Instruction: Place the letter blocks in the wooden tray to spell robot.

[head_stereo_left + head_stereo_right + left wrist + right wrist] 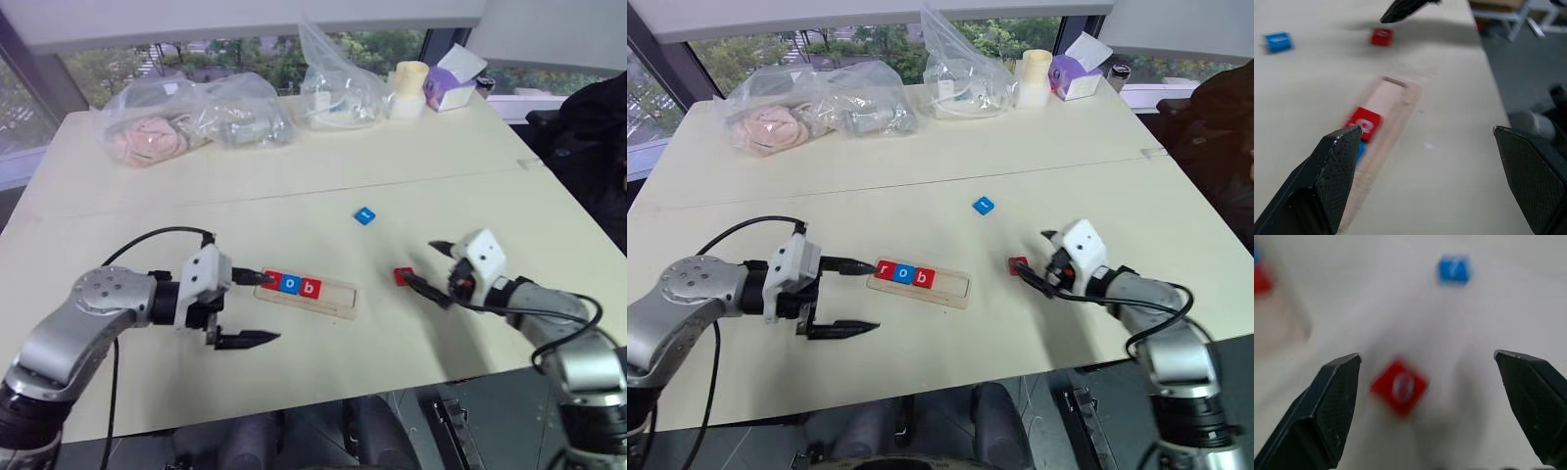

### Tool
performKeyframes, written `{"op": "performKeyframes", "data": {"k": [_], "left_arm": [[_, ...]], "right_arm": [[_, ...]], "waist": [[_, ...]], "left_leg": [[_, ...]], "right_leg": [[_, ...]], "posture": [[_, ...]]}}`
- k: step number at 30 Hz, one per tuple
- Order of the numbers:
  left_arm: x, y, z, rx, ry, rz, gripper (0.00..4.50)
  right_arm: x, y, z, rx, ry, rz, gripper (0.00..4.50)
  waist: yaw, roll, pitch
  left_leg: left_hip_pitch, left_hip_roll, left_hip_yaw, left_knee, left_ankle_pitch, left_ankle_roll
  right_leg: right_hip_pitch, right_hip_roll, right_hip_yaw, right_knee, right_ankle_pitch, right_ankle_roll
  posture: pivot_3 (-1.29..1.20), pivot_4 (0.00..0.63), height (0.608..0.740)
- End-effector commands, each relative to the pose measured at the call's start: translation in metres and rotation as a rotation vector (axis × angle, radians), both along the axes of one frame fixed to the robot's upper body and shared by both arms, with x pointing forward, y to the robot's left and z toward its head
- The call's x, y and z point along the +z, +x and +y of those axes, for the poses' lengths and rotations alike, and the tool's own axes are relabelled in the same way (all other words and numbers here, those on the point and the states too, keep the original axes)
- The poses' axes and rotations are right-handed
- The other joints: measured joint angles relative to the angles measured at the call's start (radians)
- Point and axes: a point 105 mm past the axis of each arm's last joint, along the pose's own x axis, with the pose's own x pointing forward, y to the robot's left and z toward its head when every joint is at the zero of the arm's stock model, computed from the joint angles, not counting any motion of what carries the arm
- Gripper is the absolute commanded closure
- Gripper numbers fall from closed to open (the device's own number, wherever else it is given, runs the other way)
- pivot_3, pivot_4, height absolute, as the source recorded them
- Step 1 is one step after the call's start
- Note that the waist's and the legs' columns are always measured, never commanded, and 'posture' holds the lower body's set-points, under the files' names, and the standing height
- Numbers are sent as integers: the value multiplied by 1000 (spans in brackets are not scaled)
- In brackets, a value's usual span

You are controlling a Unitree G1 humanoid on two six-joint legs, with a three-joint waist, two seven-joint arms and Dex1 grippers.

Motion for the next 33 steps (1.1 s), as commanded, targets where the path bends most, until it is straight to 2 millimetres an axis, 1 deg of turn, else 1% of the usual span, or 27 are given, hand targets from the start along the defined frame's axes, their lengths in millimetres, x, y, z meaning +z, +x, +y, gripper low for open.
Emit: {"op": "performKeyframes", "data": {"k": [1,3,6,7,10,14,17,20,21,22,23,25,26,28,30,31,32,33], "left_arm": [[13,-8,-7,-33,-5,-51,0],[13,-12,-8,-26,6,-42,0],[12,-14,-4,-6,23,-32,0],[12,-14,-3,10,31,-31,0],[12,-16,-2,42,55,-29,0],[14,-22,0,69,61,-16,0],[14,-26,0,87,70,-9,0],[12,-29,2,103,77,-7,0],[12,-30,3,106,79,-8,0],[11,-29,5,115,82,-10,0],[11,-29,7,123,86,-11,0],[9,-27,11,138,90,-13,0],[9,-25,11,143,91,-17,0],[9,-21,13,158,92,-26,0],[8,-15,18,178,104,-33,0],[5,-14,21,176,121,-36,0],[2,-13,22,170,133,-37,0],[1,-13,23,166,137,-36,0]], "right_arm": [[-1,1,-2,178,-56,30,34],[-2,8,-6,208,-77,26,34],[-4,10,-4,272,-87,41,34],[-8,12,-5,305,-117,48,34],[-11,24,-5,358,-171,36,34],[-11,34,3,411,-177,25,34],[-13,42,13,436,-171,10,34],[-20,40,19,474,-170,16,871],[-21,39,19,481,-174,17,1306],[-23,38,19,486,-176,18,1911],[-23,37,20,488,-176,17,2239],[-23,38,20,478,-178,4,3142],[-22,38,21,472,-179,1,3323],[-11,42,29,446,-145,-34,3323],[12,46,52,410,-19,-95,3323],[21,45,66,392,32,-114,3323],[25,41,76,383,52,-119,3323],[25,37,84,376,50,-112,3323]], "waist": [[1,-1,0],[-3,-1,0],[0,0,0],[1,0,0],[0,0,1],[0,-1,1],[0,-1,1],[-2,-1,1],[-2,-1,1],[-2,-1,1],[-2,-1,1],[-2,-1,1],[-1,-1,1],[-2,-1,1],[-2,-1,1],[-4,0,1],[-5,0,1],[-3,0,1]], "left_leg": [[0,0,0,0,0,0],[0,0,0,1,0,0],[1,0,0,-1,0,0],[1,0,0,-1,0,0],[1,0,0,1,0,0],[2,0,0,1,0,0],[3,0,0,-1,0,0],[4,0,0,0,0,0],[5,0,0,0,0,0],[6,0,0,0,0,0],[6,0,0,0,0,0],[8,0,0,-1,0,0],[8,0,0,-1,0,0],[8,0,0,-1,0,0],[8,0,0,-1,0,0],[8,0,0,-1,0,0],[8,0,0,-2,0,0],[8,1,0,-2,0,0]], "right_leg": [[0,0,0,0,0,0],[1,0,0,0,0,0],[1,0,0,0,0,0],[0,1,0,0,1,-1],[1,1,0,1,1,-1],[2,0,0,1,1,-1],[2,1,0,1,2,-3],[3,1,0,1,2,-3],[4,1,0,1,2,-3],[5,1,0,1,2,-3],[5,1,0,1,2,-3],[7,1,0,1,2,-3],[7,1,0,1,2,-3],[7,1,0,1,2,-3],[7,1,0,1,2,-3],[6,1,1,2,2,-4],[6,1,1,3,1,-4],[5,1,1,3,1,-5]], "posture": [[0,150,740],[0,150,740],[0,150,740],[0,150,740],[0,150,740],[0,150,740],[0,150,740],[0,150,740],[0,150,740],[0,150,740],[0,150,740],[0,150,740],[0,150,740],[0,150,740],[0,150,740],[0,150,740],[0,150,740],[0,150,740]]}}
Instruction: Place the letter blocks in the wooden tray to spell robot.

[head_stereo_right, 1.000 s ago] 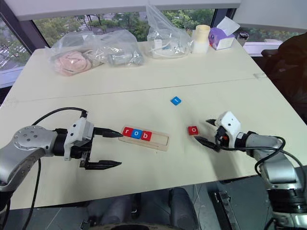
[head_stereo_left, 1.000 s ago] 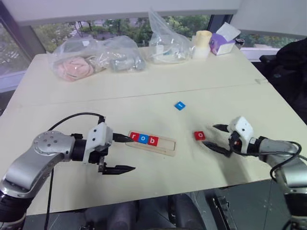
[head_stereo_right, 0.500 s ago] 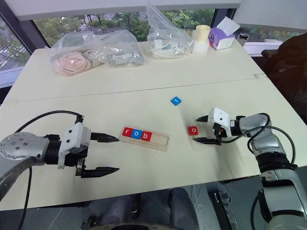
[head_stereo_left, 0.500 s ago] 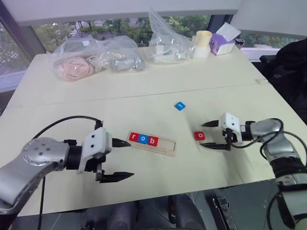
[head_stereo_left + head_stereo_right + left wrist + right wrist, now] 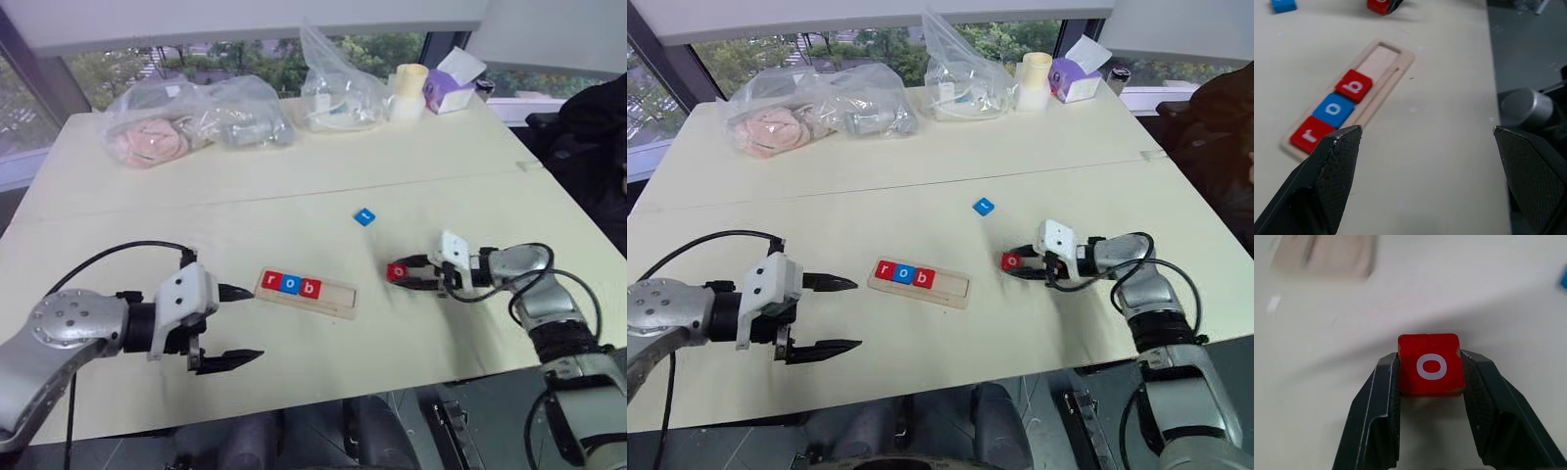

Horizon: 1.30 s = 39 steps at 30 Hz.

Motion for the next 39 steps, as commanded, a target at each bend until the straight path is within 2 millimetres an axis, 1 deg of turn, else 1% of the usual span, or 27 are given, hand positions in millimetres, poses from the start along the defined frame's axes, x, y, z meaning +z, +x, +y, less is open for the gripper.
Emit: {"op": "performKeyframes", "data": {"k": [1,4,6,8,11,15,18,21,33,39], "left_arm": [[0,2,3,-25,24,-28,0],[-1,4,4,-20,14,-28,0],[-2,4,3,-22,13,-27,0],[-2,5,2,-22,8,-29,0],[-2,5,1,-18,1,-29,0],[-4,6,0,-18,-5,-28,0],[-2,9,-3,-18,-30,-35,0],[1,11,-7,-17,-47,-44,0],[2,8,-4,9,-43,-28,0],[3,8,-7,17,-50,-29,0]], "right_arm": [[23,-8,33,-29,49,-43,3323],[16,-23,56,-55,24,22,3323],[12,-28,64,-74,0,36,3323],[8,-29,67,-105,-31,42,3323],[3,-36,69,-106,-77,59,3323],[1,-45,78,-89,-79,77,3323],[-2,-49,84,-72,-89,81,3323],[-6,-50,90,-64,-96,78,3323],[-14,-40,102,-69,-87,57,3323],[-12,-39,109,-52,-68,41,3323]], "waist": [[6,0,0],[15,0,0],[14,0,0],[10,0,0],[9,0,0],[8,0,0],[8,0,0],[7,0,0],[6,0,0],[4,0,0]], "left_leg": [[0,0,0,-1,0,0],[-1,0,0,-1,0,0],[-2,0,0,0,0,-1],[-2,1,0,1,-1,-1],[-2,2,1,1,-2,-3],[-2,2,1,0,-2,-3],[-2,2,1,1,-2,-3],[-2,2,1,1,-2,-3],[-2,2,1,1,-2,-3],[-2,2,1,1,-2,-3]], "right_leg": [[-1,0,0,0,0,0],[-1,0,0,0,-1,-1],[-1,-2,0,-1,-1,-1],[-1,-2,0,-2,-1,-1],[-2,-3,0,-2,-1,-1],[-3,-1,0,-2,-1,-1],[-3,0,0,-2,-1,-1],[-2,0,0,-2,-2,1],[-2,0,0,-2,-2,1],[-2,0,0,-1,-1,0]], "posture": [[0,150,740],[0,150,740],[0,150,740],[0,150,740],[0,150,740],[0,150,740],[0,150,740],[0,150,740],[0,150,740],[0,150,740]]}}
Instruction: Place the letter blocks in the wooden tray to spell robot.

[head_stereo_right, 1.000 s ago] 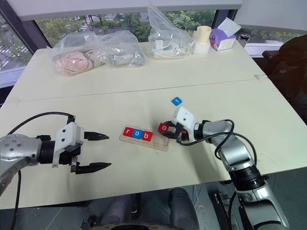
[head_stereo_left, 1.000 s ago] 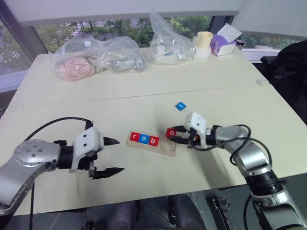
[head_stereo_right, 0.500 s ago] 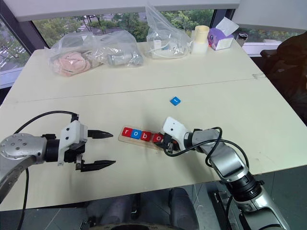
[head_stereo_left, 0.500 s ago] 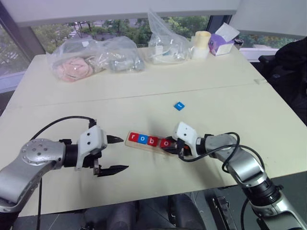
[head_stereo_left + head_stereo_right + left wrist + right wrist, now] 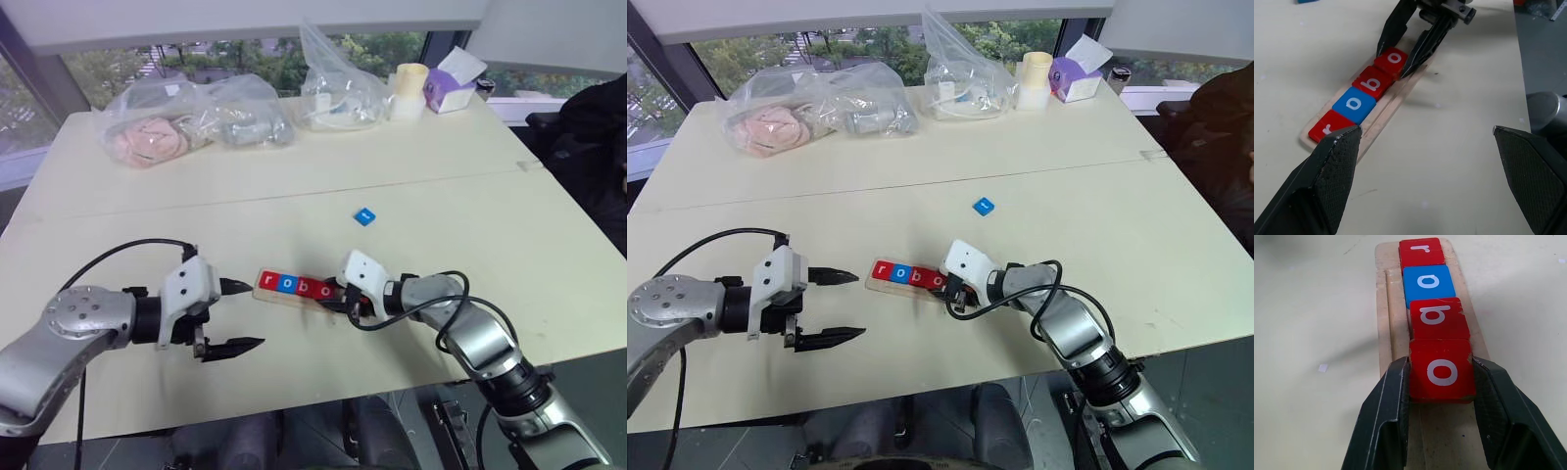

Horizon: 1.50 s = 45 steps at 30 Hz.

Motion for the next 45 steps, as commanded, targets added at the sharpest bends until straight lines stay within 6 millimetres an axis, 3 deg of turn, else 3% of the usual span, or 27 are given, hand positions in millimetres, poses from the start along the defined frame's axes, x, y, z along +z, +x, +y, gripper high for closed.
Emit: {"op": "performKeyframes", "data": {"k": [1,10,11,15,21,25,34,41,45], "left_arm": [[9,0,-2,-1,-6,-38,0],[7,1,-5,-1,-14,-37,0],[7,1,-6,-2,-14,-37,0],[7,0,-6,-2,-16,-37,0],[6,2,-6,0,-16,-40,0],[6,3,-9,-4,-20,-44,0],[5,4,-11,-6,-21,-50,0],[9,6,-8,19,-51,-40,0],[16,11,-3,45,-86,-30,0]], "right_arm": [[6,1,8,23,7,-36,3323],[4,1,8,46,-3,-56,3323],[4,2,8,42,-8,-72,2286],[13,9,5,18,2,-130,374],[23,11,-2,12,-3,-200,374],[17,7,-5,29,-31,-205,374],[23,26,-12,34,-98,-347,374],[40,10,-3,92,43,-327,374],[58,9,-14,44,167,-283,374]], "waist": [[0,0,0],[0,0,0],[0,0,0],[1,0,0],[2,0,0],[3,0,0],[1,0,0],[3,0,0],[3,0,0]], "left_leg": [[0,0,0,0,0,0],[0,0,0,0,0,0],[0,0,0,0,0,0],[0,0,0,0,0,0],[0,0,0,0,0,0],[0,0,0,0,0,0],[0,0,0,0,0,0],[0,0,0,0,0,0],[0,0,0,0,0,0]], "right_leg": [[0,0,0,0,0,0],[0,0,0,0,0,0],[0,0,0,0,0,0],[0,0,0,0,0,0],[0,0,0,0,0,0],[0,0,0,0,0,0],[0,0,0,0,0,0],[0,0,0,0,0,-1],[0,0,0,0,0,0]], "posture": [[0,150,740],[0,150,740],[0,150,740],[0,150,740],[0,150,740],[0,150,740],[0,150,740],[0,150,740],[0,150,740]]}}
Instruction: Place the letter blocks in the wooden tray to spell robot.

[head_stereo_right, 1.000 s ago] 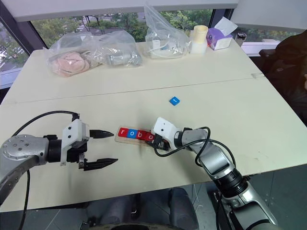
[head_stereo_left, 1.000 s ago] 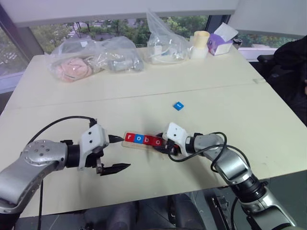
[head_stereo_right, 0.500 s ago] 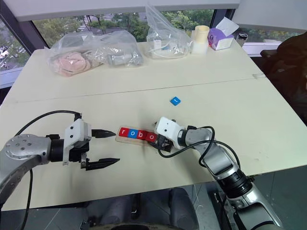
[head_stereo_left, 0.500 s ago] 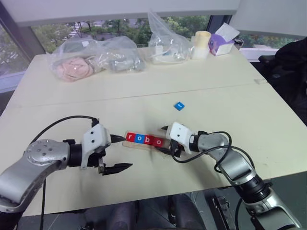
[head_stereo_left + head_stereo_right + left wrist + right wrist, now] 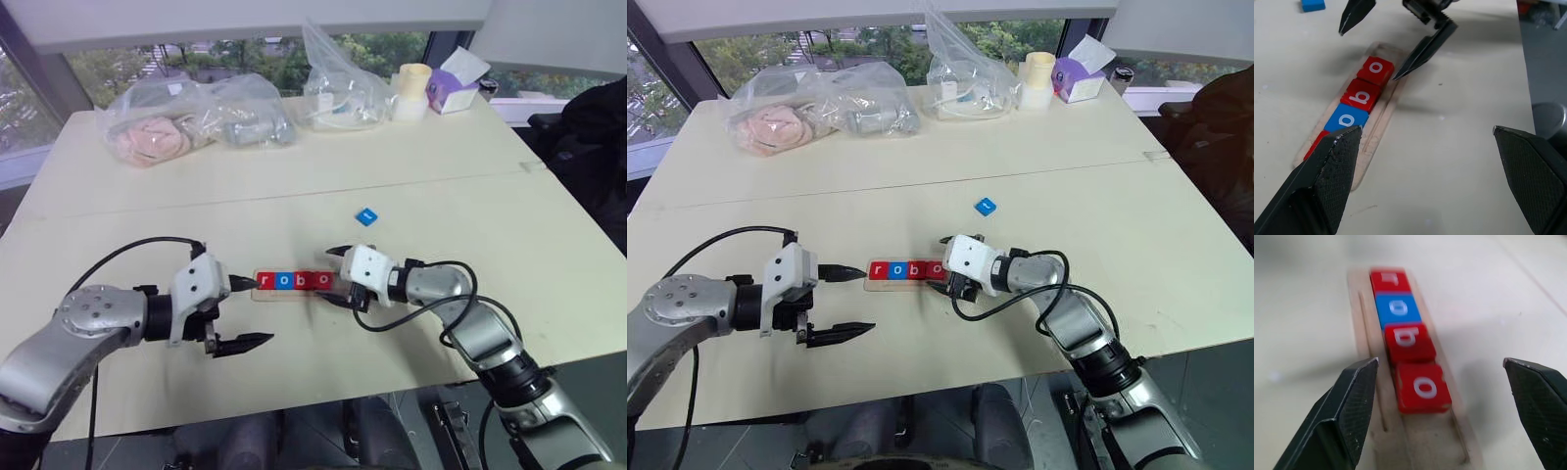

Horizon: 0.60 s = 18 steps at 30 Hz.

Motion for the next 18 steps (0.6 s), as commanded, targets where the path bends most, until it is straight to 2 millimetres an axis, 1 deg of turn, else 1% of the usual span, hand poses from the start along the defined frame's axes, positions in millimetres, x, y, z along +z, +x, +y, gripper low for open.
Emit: {"op": "performKeyframes", "data": {"k": [1,3,4,6,8,10,11,13,15,18], "left_arm": [[15,6,5,27,-42,-28,0],[18,8,8,39,-57,-26,0],[22,11,10,48,-64,-30,0],[26,14,13,60,-76,-35,0],[31,16,13,65,-101,-32,0],[51,21,15,75,-178,-39,0],[59,22,17,77,-206,-42,0],[68,26,21,90,-214,-56,0],[70,29,23,101,-200,-60,0],[74,39,30,153,-204,-94,0]], "right_arm": [[32,-1,-9,-18,143,-9,374],[39,4,-18,-66,180,9,374],[40,13,-28,-134,196,26,374],[40,25,-42,-232,208,47,374],[37,35,-50,-310,208,58,374],[28,59,-65,-507,220,108,374],[24,67,-70,-579,222,132,374],[20,79,-70,-655,259,179,374],[20,87,-66,-673,278,189,374],[10,98,-68,-686,232,180,374]], "waist": [[1,0,0],[1,0,0],[0,0,0],[0,0,0],[0,0,0],[-2,0,0],[-3,0,0],[-4,0,0],[-6,0,0],[-5,0,0]], "left_leg": [[0,0,0,0,0,0],[0,0,0,0,0,0],[0,0,0,0,0,0],[0,0,0,0,0,0],[0,0,0,0,0,0],[0,0,0,0,0,0],[0,0,0,0,0,0],[0,0,0,0,0,0],[0,0,0,-1,0,0],[0,-1,0,-2,0,0]], "right_leg": [[0,0,0,0,0,0],[0,0,0,0,0,0],[0,0,0,0,0,0],[0,0,0,0,0,0],[0,0,0,0,1,-2],[0,0,0,0,1,-2],[0,1,0,0,1,-2],[0,1,0,1,1,-2],[0,1,0,0,1,-2],[0,1,0,0,1,-2]], "posture": [[0,150,740],[0,150,740],[0,150,740],[0,150,740],[0,150,740],[0,150,740],[0,150,740],[0,150,740],[0,150,740],[0,150,740]]}}
